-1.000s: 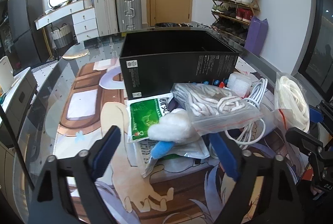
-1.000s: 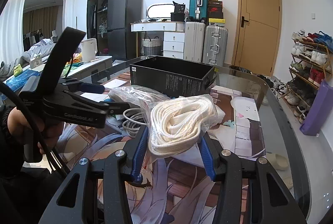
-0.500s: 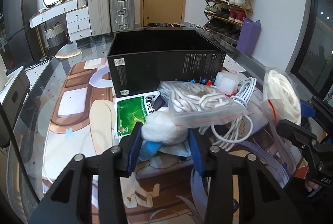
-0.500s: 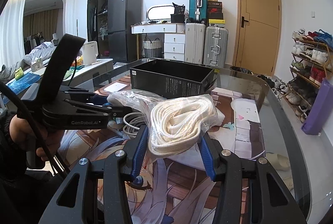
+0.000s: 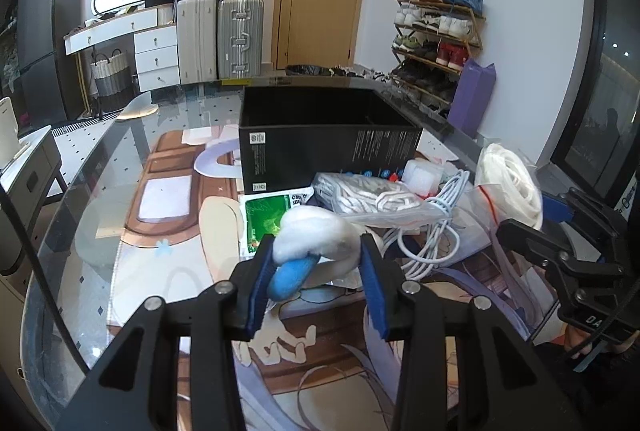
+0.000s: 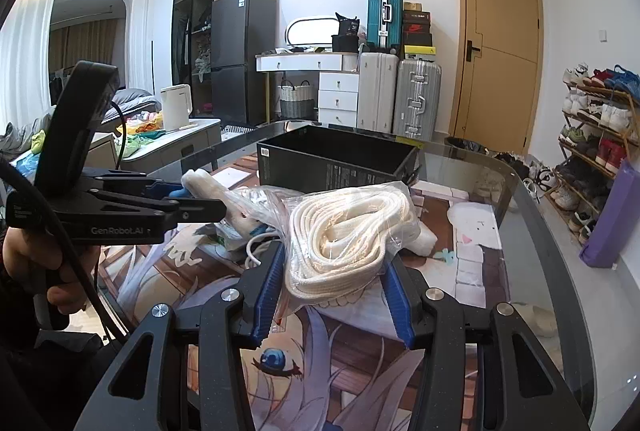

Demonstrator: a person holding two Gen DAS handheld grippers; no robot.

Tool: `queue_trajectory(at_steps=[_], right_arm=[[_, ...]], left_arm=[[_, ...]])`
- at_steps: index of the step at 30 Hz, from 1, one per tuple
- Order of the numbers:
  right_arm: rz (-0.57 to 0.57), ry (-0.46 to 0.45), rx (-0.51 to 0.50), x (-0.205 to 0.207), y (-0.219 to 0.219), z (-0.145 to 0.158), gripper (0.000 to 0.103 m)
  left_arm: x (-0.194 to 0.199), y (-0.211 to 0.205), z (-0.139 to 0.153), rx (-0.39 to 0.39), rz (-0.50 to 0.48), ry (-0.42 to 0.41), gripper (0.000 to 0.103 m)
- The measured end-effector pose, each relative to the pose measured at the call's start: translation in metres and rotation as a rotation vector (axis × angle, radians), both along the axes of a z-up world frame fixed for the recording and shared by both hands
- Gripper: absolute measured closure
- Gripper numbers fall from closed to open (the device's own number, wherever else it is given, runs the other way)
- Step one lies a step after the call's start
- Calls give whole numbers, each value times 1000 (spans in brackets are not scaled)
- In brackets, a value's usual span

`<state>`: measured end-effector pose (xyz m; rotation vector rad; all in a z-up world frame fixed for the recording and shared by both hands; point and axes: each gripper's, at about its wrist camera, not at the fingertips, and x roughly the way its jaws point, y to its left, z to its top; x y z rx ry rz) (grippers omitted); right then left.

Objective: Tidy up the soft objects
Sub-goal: 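Lift the plush toy with the left tool while the right tool carries the rope bag over the black box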

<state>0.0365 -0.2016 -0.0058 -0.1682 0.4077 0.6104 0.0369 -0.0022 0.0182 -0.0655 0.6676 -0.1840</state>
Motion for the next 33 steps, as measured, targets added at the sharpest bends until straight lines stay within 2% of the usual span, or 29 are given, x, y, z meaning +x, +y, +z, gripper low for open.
queue_trajectory(at_steps=[16, 24, 33], right_arm=[[7, -30, 8, -3, 5, 14, 55], [16, -45, 10, 0, 8, 22, 55], [36, -32, 45, 14, 7, 37, 55]], left_arm=[[-21, 4, 17, -43, -23, -40, 64], [-29, 2, 37, -44, -21, -100, 64], [-21, 6, 47, -27, 0, -157, 64]])
